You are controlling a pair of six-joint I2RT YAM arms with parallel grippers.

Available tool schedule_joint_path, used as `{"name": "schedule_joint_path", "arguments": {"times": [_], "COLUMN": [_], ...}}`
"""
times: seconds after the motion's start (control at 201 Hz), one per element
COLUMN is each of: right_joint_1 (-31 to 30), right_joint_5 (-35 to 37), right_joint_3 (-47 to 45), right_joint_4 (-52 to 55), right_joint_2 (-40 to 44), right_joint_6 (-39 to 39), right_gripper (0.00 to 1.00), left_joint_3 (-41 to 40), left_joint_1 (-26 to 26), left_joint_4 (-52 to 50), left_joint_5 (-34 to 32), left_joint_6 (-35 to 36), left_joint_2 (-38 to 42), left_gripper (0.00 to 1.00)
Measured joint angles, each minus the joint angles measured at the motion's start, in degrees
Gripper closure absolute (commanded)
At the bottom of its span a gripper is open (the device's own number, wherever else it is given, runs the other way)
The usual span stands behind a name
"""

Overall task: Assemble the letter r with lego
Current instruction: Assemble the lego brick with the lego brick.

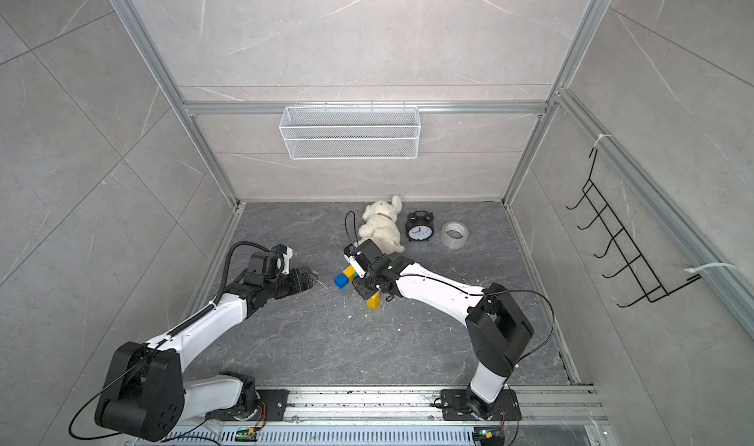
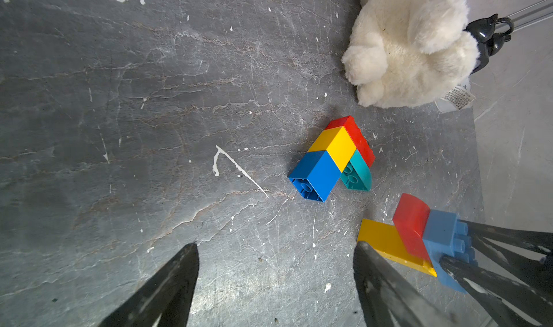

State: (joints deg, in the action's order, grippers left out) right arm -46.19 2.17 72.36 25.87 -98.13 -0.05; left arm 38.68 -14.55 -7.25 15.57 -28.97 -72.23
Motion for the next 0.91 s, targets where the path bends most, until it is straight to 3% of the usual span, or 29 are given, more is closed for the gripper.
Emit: {"name": "schedule_joint_path", "arguments": {"times": [0.294,0.622,0.906], "right_joint_1": [1.8,4.3,5.0], "right_joint_5": [-3.1,-11.7,-12.2], "right_joint_3": [-0.9,-1.9,-1.9], "right_joint_4": [0.2,1.0,1.5], "right_joint_2": [0.9,1.9,1.9], "right_joint_6": [-4.2,-11.7,-13.3], "right_gripper": [0.72,0.71,0.71], "left_joint_3": [0.0,0.0,0.0], "left_joint_1": [0.0,0.0,0.0], "left_joint_4": [0.0,0.0,0.0], "left_joint_5": [0.0,0.0,0.0], "left_joint_6": [0.0,0.0,0.0], "left_joint_2": [0.0,-0.3,-0.7], "left_gripper": [0.16,0.16,0.16]}}
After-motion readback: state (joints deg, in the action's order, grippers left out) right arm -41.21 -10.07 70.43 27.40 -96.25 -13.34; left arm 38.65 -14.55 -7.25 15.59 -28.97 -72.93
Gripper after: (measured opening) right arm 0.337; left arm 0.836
